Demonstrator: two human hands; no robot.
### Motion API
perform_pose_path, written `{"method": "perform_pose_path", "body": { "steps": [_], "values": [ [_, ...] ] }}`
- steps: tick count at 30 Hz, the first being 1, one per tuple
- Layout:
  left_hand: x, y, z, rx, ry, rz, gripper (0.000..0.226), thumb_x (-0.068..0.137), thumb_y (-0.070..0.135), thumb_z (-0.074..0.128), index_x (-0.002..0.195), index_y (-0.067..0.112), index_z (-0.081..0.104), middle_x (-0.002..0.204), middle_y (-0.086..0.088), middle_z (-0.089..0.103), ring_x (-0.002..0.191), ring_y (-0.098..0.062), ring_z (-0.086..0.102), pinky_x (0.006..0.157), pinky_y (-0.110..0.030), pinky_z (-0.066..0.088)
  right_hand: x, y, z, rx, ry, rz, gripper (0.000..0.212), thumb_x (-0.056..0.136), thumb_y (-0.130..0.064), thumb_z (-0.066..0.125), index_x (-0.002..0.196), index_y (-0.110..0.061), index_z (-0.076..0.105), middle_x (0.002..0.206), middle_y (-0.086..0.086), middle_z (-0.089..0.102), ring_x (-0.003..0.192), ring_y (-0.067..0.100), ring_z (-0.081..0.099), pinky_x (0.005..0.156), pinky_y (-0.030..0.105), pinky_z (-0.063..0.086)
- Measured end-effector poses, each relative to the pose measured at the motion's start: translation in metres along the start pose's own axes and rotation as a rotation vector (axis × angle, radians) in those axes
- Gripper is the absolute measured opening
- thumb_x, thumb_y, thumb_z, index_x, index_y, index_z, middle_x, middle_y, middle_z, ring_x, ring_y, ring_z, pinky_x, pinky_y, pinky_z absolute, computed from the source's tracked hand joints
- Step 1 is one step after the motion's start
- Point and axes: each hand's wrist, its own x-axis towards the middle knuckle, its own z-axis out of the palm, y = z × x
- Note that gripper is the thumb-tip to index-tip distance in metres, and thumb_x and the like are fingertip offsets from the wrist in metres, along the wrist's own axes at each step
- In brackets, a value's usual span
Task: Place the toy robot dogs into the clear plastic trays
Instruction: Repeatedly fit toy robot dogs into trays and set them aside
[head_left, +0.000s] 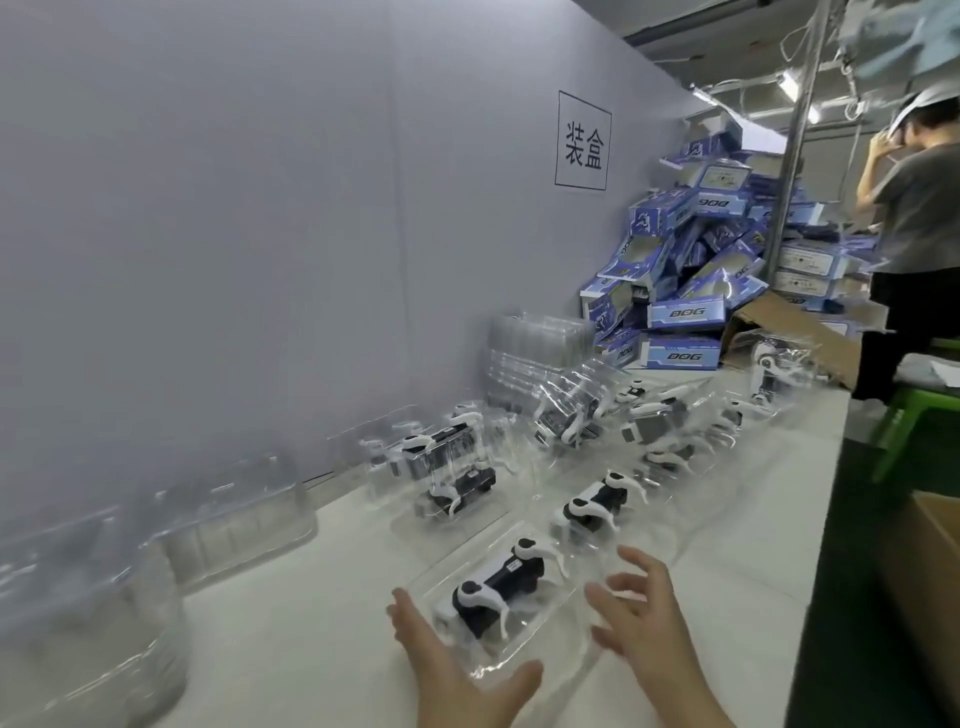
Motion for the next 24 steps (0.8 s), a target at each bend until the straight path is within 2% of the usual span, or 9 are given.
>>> {"method": "perform_pose_path", "body": {
  "steps": [2, 5, 11, 15, 16, 18, 21, 22, 24],
  "values": [
    [-0.001, 0.011, 0.011, -0.125, -0.095, -0.061, 0.146, 0.057, 0.033, 0.088, 0.148, 0.028, -0.027, 0.150, 0.018, -0.025, 0.147, -0.010, -0.017, 0.119, -0.034, 0.001, 0.013, -0.001, -0.009, -0.049, -0.045, -0.020, 0.037, 0.081, -0.014, 0.077, 0.108, -0.031, 0.058, 0.105, 0.007, 0.059, 0.089, 0.025, 0.065, 0.077, 0.043, 0.059],
    [0.011, 0.029, 0.027, -0.148, -0.104, -0.128, 0.146, 0.064, 0.010, 0.089, 0.144, 0.030, -0.032, 0.141, 0.020, -0.035, 0.134, 0.000, -0.031, 0.119, -0.038, -0.007, 0.030, -0.003, -0.015, -0.075, -0.037, -0.013, 0.033, 0.080, -0.019, 0.078, 0.104, -0.026, 0.058, 0.105, 0.006, 0.056, 0.088, 0.023, 0.064, 0.079, 0.044, 0.058],
    [0.031, 0.043, 0.048, -0.081, -0.207, -0.125, 0.144, 0.071, 0.019, 0.086, 0.140, 0.020, -0.040, 0.133, 0.013, -0.046, 0.141, -0.018, -0.035, 0.117, -0.043, -0.014, 0.061, -0.005, -0.024, -0.030, 0.113, 0.050, 0.051, 0.076, -0.016, 0.082, 0.112, -0.016, 0.045, 0.095, 0.007, 0.040, 0.081, 0.024, 0.057, 0.068, 0.034, 0.056],
    [0.028, 0.052, 0.039, -0.134, -0.215, -0.152, 0.151, 0.051, 0.046, 0.082, 0.142, 0.025, -0.037, 0.144, 0.004, -0.046, 0.142, -0.018, -0.032, 0.116, -0.045, -0.013, 0.065, -0.007, -0.024, -0.038, 0.088, 0.060, 0.039, 0.078, -0.016, 0.080, 0.104, -0.009, 0.051, 0.084, 0.012, 0.047, 0.071, 0.026, 0.059, 0.058, 0.030, 0.053],
    [0.025, 0.055, 0.031, -0.141, -0.202, -0.150, 0.148, 0.047, 0.053, 0.076, 0.144, 0.030, -0.033, 0.150, 0.002, -0.041, 0.144, -0.017, -0.028, 0.118, -0.045, -0.011, 0.063, -0.006, -0.024, -0.051, 0.091, 0.039, 0.033, 0.079, -0.017, 0.079, 0.100, -0.010, 0.054, 0.083, 0.013, 0.049, 0.068, 0.027, 0.059, 0.058, 0.032, 0.053],
    [0.020, 0.055, 0.006, -0.179, -0.138, -0.123, 0.128, 0.062, 0.046, 0.077, 0.147, 0.043, -0.019, 0.159, 0.005, -0.025, 0.148, -0.011, -0.016, 0.121, -0.040, 0.000, 0.055, -0.004, -0.020, -0.070, 0.112, -0.029, 0.021, 0.083, -0.016, 0.076, 0.093, -0.015, 0.057, 0.084, 0.015, 0.054, 0.062, 0.027, 0.058, 0.053, 0.033, 0.051],
    [0.007, 0.046, -0.058, -0.153, 0.042, 0.065, 0.091, 0.080, 0.021, 0.073, 0.137, 0.057, 0.012, 0.151, 0.037, 0.013, 0.145, 0.003, 0.013, 0.110, -0.017, 0.024, 0.041, -0.003, -0.006, -0.116, 0.192, -0.185, 0.016, 0.087, -0.011, 0.072, 0.083, -0.020, 0.059, 0.079, 0.007, 0.059, 0.061, 0.016, 0.056, 0.044, 0.016, 0.045],
    [-0.001, 0.043, -0.085, -0.096, 0.126, 0.155, 0.083, 0.077, 0.023, 0.072, 0.136, 0.055, 0.022, 0.146, 0.046, 0.020, 0.142, 0.006, 0.022, 0.105, -0.011, 0.028, 0.036, -0.005, 0.002, -0.137, 0.215, -0.245, 0.017, 0.086, -0.008, 0.072, 0.082, -0.019, 0.060, 0.076, 0.002, 0.060, 0.061, 0.008, 0.055, 0.047, 0.010, 0.040],
    [-0.018, 0.042, -0.139, 0.045, 0.317, 0.327, 0.073, 0.071, 0.029, 0.069, 0.135, 0.047, 0.039, 0.141, 0.040, 0.037, 0.134, 0.005, 0.040, 0.104, -0.013, 0.036, 0.024, -0.011, 0.023, -0.146, 0.224, -0.376, 0.022, 0.083, -0.001, 0.072, 0.081, -0.018, 0.059, 0.068, -0.005, 0.059, 0.057, 0.003, 0.051, 0.056, 0.007, 0.038]
  ]
}}
